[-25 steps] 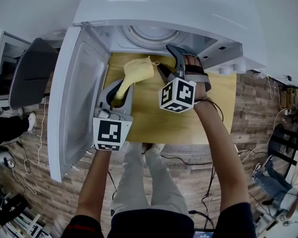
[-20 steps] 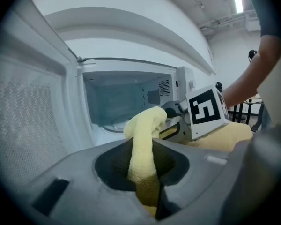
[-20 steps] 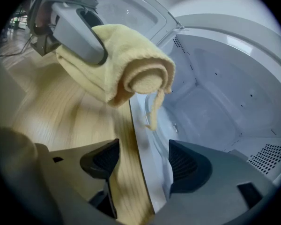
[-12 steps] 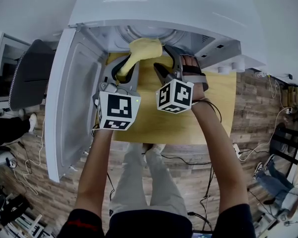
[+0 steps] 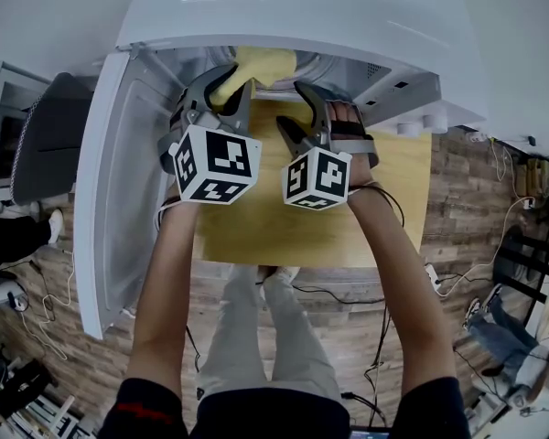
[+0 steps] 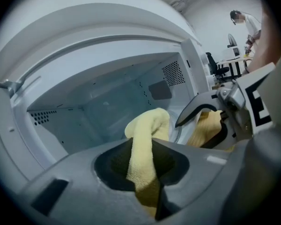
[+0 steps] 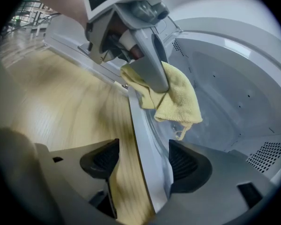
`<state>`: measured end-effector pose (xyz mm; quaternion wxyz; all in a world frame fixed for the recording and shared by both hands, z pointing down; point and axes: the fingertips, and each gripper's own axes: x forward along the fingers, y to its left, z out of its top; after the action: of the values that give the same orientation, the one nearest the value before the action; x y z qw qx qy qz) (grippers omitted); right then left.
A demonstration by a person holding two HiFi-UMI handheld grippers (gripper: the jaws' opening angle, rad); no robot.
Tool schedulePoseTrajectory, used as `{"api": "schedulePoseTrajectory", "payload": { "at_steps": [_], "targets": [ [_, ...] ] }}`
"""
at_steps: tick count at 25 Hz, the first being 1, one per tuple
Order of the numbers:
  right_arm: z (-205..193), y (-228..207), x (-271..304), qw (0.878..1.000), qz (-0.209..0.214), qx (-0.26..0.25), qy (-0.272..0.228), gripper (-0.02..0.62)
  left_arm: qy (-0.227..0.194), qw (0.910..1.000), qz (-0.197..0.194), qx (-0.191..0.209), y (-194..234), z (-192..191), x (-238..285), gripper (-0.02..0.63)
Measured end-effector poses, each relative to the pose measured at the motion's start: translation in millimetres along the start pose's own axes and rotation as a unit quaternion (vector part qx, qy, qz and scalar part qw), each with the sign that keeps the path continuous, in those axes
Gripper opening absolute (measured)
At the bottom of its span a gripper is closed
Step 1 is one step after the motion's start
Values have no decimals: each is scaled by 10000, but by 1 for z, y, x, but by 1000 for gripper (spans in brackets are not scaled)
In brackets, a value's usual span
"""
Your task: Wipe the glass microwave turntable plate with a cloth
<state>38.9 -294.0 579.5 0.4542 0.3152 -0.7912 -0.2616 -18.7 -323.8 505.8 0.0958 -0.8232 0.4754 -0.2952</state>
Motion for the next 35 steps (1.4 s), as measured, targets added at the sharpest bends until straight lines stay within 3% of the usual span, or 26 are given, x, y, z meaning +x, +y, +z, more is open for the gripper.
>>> {"api": "schedulePoseTrajectory", "payload": {
  "at_steps": [4,9,19,35],
  "targets": [
    [-1,0,1,10000,-10,-5,-32,290,170,9998,95,77,9,-2,16,69],
    [0,1,0,10000,2,-38,-67,291,465,9966,208,648,12,-1,33,69],
    [-1,1,0,9999,3,-35,-112,291,947,9858,98,1383,14,2,62,69],
    [0,0,1,9998,-70,19,-195,290,1078,9737,-135,2001,13,-1,86,69]
  ]
}}
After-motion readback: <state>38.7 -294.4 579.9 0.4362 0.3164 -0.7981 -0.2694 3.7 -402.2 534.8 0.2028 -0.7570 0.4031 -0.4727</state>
